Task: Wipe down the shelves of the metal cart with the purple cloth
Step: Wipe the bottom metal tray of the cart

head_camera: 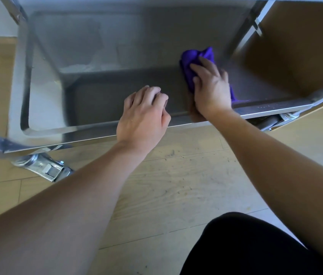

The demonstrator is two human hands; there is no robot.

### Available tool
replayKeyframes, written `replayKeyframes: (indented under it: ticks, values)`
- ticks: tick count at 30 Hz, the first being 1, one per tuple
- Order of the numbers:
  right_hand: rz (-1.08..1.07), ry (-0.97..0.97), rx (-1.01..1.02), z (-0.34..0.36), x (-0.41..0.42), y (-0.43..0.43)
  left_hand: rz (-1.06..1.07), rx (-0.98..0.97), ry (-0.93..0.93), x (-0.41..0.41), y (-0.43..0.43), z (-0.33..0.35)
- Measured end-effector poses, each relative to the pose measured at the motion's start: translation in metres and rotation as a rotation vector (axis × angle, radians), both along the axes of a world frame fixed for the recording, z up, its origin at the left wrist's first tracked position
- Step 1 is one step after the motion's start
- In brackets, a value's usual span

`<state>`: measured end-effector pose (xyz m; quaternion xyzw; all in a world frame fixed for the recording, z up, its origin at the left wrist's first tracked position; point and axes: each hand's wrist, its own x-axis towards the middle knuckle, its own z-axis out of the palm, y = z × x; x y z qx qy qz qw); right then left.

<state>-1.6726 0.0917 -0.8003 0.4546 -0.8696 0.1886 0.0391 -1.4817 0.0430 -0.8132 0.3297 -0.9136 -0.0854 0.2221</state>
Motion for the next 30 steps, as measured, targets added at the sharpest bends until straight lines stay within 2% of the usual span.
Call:
replayKeyframes:
  ticks: [4,9,12,17,24,30]
  values:
    - [0.04,-0.003,-0.014,0.005,-0.004,0.005,-0.015,0.0,0.015,0.001,0.001,0.002]
    - [-0.273,-0.119,-0.055,0.007,-0.027,0.018,-0.017,0.035,0.042,0.002,0.001,0.001]
    - [-0.273,-0.135,-0.052,0.008,-0.022,0.011,-0.023,0.056,0.049,0.002,0.001,0.002]
    - [-0.052,-0.123,-0.064,0.008,0.014,-0.018,-0.012,0.123,0.112,0.001,0.0,0.003]
    - [0.27,-0.228,-0.058,0.01,0.065,-0.058,-0.054,0.313,0.217,0.014,-0.012,0.015]
    - [0.36,-0.26,-0.019,0.017,0.081,-0.066,0.049,0.154,0.07,0.065,-0.032,0.033]
